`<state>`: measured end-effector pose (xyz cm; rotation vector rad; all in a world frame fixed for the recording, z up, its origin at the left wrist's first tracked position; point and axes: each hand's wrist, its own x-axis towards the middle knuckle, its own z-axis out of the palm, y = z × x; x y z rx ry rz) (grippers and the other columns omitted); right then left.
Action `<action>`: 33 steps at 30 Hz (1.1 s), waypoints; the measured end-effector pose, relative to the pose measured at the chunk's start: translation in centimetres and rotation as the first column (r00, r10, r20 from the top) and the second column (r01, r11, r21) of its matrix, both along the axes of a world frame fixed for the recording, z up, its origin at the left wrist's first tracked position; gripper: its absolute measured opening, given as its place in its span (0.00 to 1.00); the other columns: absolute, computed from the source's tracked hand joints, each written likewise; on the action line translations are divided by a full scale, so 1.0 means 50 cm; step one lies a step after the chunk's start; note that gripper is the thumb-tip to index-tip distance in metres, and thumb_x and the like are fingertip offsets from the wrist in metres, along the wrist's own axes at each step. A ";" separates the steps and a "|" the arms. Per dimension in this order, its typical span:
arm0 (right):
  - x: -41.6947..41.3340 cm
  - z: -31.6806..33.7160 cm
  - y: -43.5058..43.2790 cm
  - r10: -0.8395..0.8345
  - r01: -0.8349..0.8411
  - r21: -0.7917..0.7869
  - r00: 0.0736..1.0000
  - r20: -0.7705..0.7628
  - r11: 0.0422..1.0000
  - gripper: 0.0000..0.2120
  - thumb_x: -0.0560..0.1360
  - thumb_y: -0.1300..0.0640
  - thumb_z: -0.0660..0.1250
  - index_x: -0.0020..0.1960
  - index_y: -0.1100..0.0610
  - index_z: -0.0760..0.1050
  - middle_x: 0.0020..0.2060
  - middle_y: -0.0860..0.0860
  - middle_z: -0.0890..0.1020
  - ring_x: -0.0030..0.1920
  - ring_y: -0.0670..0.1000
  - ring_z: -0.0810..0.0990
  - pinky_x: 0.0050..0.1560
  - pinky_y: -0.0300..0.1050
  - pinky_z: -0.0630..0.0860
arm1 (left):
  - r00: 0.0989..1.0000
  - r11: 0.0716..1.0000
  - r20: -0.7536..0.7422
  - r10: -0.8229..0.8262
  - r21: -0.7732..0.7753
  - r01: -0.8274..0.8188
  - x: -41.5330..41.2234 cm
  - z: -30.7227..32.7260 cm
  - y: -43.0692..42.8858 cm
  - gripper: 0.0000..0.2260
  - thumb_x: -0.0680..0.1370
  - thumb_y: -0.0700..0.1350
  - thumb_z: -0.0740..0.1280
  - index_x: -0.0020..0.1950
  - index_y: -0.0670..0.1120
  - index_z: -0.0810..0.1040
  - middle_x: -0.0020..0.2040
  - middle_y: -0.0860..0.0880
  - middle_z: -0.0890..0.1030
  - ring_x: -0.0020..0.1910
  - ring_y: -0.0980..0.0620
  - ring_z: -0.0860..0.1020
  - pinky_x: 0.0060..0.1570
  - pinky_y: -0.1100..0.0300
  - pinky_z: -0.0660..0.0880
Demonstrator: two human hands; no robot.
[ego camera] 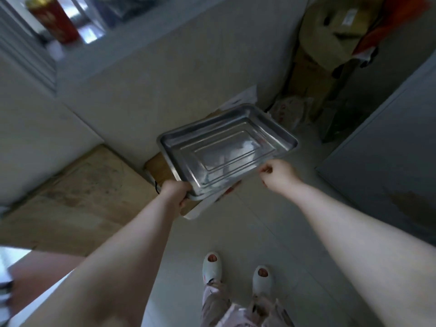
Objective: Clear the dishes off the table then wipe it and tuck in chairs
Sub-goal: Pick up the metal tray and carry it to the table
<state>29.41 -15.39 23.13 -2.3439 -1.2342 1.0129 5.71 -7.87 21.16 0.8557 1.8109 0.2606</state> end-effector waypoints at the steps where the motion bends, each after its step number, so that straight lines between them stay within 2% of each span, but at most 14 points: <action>1: 0.008 0.016 -0.014 0.001 -0.001 0.023 1.000 0.010 1.000 0.06 0.74 0.57 0.64 0.45 0.46 0.77 0.50 0.52 0.83 0.52 0.56 0.80 0.54 0.47 0.78 | 1.000 1.000 -0.005 -0.026 0.011 0.026 0.007 0.024 -0.012 0.06 0.75 0.36 0.66 0.40 0.40 0.71 0.39 0.41 0.73 0.30 0.49 0.69 0.27 0.60 0.65; 4: 0.026 0.054 -0.053 -0.019 0.017 0.072 0.999 0.030 0.997 0.05 0.74 0.55 0.65 0.43 0.45 0.75 0.50 0.51 0.82 0.52 0.56 0.80 0.55 0.50 0.78 | 0.992 0.993 -0.023 -0.120 0.006 0.120 0.023 0.084 -0.045 0.01 0.74 0.35 0.68 0.44 0.37 0.77 0.38 0.41 0.74 0.27 0.50 0.68 0.25 0.62 0.65; 6: 0.034 0.072 -0.075 -0.040 0.036 0.095 0.998 0.037 0.995 0.05 0.75 0.55 0.65 0.44 0.44 0.74 0.50 0.50 0.82 0.51 0.54 0.80 0.55 0.51 0.78 | 0.988 0.988 -0.026 -0.153 0.019 0.154 0.033 0.111 -0.060 0.01 0.73 0.34 0.68 0.41 0.37 0.78 0.34 0.42 0.73 0.26 0.51 0.67 0.24 0.62 0.64; 12: 0.024 0.123 -0.161 -0.096 0.081 0.151 0.991 0.096 0.985 0.05 0.78 0.56 0.62 0.47 0.47 0.76 0.44 0.47 0.77 0.45 0.50 0.76 0.44 0.42 0.73 | 0.978 0.973 -0.004 -0.210 0.094 0.209 0.034 0.172 -0.102 0.02 0.76 0.37 0.68 0.44 0.39 0.77 0.34 0.44 0.74 0.28 0.51 0.69 0.26 0.61 0.65; 16: -0.010 0.156 -0.260 -0.273 0.239 0.232 0.954 0.125 0.943 0.08 0.76 0.57 0.63 0.41 0.46 0.74 0.46 0.49 0.81 0.46 0.52 0.79 0.49 0.45 0.77 | 0.944 0.934 0.010 -0.331 0.144 0.326 0.004 0.203 -0.144 0.05 0.76 0.37 0.67 0.40 0.40 0.75 0.32 0.45 0.73 0.27 0.53 0.68 0.25 0.62 0.64; 18: -0.034 0.172 -0.319 -0.362 0.320 0.257 0.922 0.138 0.912 0.07 0.76 0.57 0.63 0.42 0.47 0.73 0.47 0.49 0.81 0.47 0.54 0.80 0.50 0.47 0.78 | 0.924 0.913 0.009 -0.382 0.161 0.376 -0.015 0.221 -0.172 0.05 0.77 0.37 0.67 0.41 0.40 0.75 0.33 0.45 0.74 0.27 0.53 0.68 0.26 0.62 0.64; 21: -0.079 0.190 -0.415 -0.484 0.415 0.327 0.860 0.162 0.849 0.06 0.74 0.59 0.63 0.44 0.47 0.72 0.52 0.52 0.81 0.51 0.56 0.80 0.54 0.50 0.77 | 0.885 0.867 -0.010 -0.465 0.195 0.458 -0.044 0.242 -0.220 0.03 0.77 0.37 0.66 0.44 0.39 0.75 0.35 0.44 0.74 0.29 0.52 0.69 0.26 0.61 0.66; 25: -0.125 0.218 -0.549 -0.583 0.482 0.355 0.762 0.282 0.801 0.10 0.74 0.57 0.64 0.55 0.52 0.76 0.57 0.53 0.76 0.59 0.56 0.75 0.58 0.48 0.73 | 0.803 0.779 -0.058 -0.593 0.210 0.590 -0.057 0.267 -0.287 0.04 0.77 0.38 0.66 0.43 0.39 0.74 0.36 0.43 0.74 0.29 0.51 0.69 0.27 0.61 0.66; 28: -0.143 0.247 -0.659 -0.650 0.553 0.340 0.646 0.401 0.760 0.15 0.75 0.55 0.64 0.61 0.52 0.74 0.62 0.55 0.72 0.65 0.57 0.68 0.63 0.47 0.67 | 0.726 0.699 -0.084 -0.683 0.212 0.683 -0.048 0.289 -0.335 0.02 0.77 0.36 0.66 0.45 0.38 0.75 0.37 0.42 0.75 0.29 0.51 0.70 0.27 0.61 0.66; 33: -0.151 0.295 -0.849 -0.785 0.765 0.300 0.400 0.472 0.570 0.21 0.74 0.53 0.63 0.67 0.55 0.67 0.67 0.55 0.66 0.70 0.58 0.61 0.65 0.54 0.63 | 0.597 0.557 -0.066 -0.799 0.291 0.778 0.023 0.333 -0.429 0.05 0.76 0.36 0.66 0.50 0.34 0.75 0.34 0.41 0.77 0.27 0.50 0.73 0.26 0.60 0.67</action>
